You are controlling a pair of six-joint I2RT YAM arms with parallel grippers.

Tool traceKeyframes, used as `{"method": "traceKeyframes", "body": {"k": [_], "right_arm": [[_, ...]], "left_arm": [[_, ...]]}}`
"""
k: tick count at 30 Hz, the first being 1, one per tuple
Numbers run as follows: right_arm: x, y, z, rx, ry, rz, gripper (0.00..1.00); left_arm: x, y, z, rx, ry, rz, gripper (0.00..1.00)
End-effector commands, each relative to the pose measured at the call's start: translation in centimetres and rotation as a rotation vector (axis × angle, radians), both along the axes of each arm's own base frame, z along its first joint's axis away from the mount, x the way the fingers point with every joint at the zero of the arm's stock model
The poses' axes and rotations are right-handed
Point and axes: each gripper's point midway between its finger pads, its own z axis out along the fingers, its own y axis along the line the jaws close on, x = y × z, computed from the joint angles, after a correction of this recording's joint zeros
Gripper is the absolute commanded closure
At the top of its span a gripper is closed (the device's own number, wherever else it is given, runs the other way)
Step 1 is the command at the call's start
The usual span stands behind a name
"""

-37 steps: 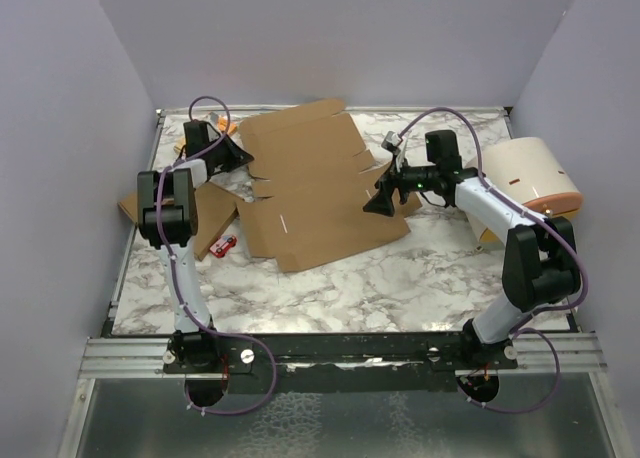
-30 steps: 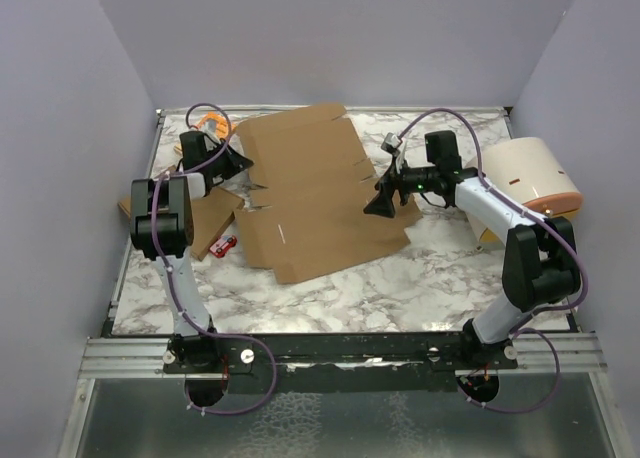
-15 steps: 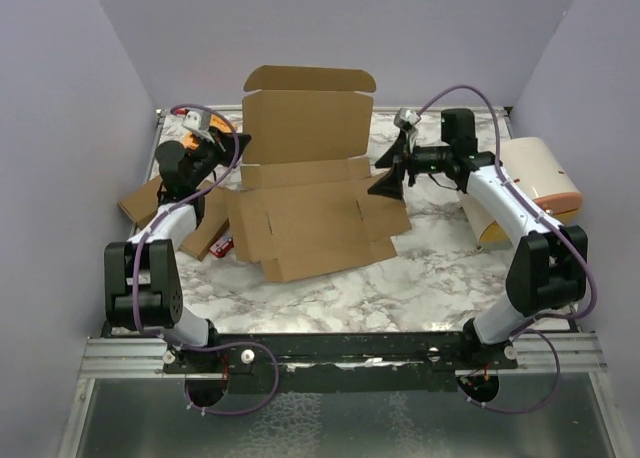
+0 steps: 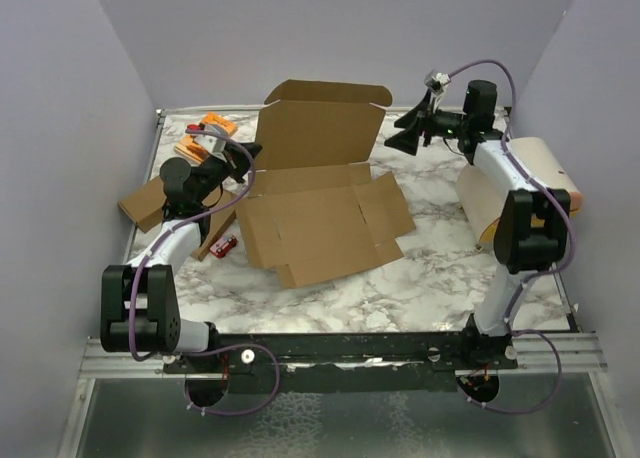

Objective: Fold the paper box

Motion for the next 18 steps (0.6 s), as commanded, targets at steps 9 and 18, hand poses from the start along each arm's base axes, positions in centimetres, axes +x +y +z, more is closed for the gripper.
{"method": "traceKeyframes", "body": {"k": [9, 18], "right_arm": [[7.1, 0.6, -3.6, 0.025, 0.050, -0.020, 0.09], [10.0, 0.0, -6.1, -0.034, -0.008, -0.086, 0.09]], "left_arm": [[-1.6, -1.2, 1.4, 0.076, -0.101, -0.039, 1.00], [-1.6, -1.4, 1.5, 0.066, -0.095, -0.051, 1.00]]}}
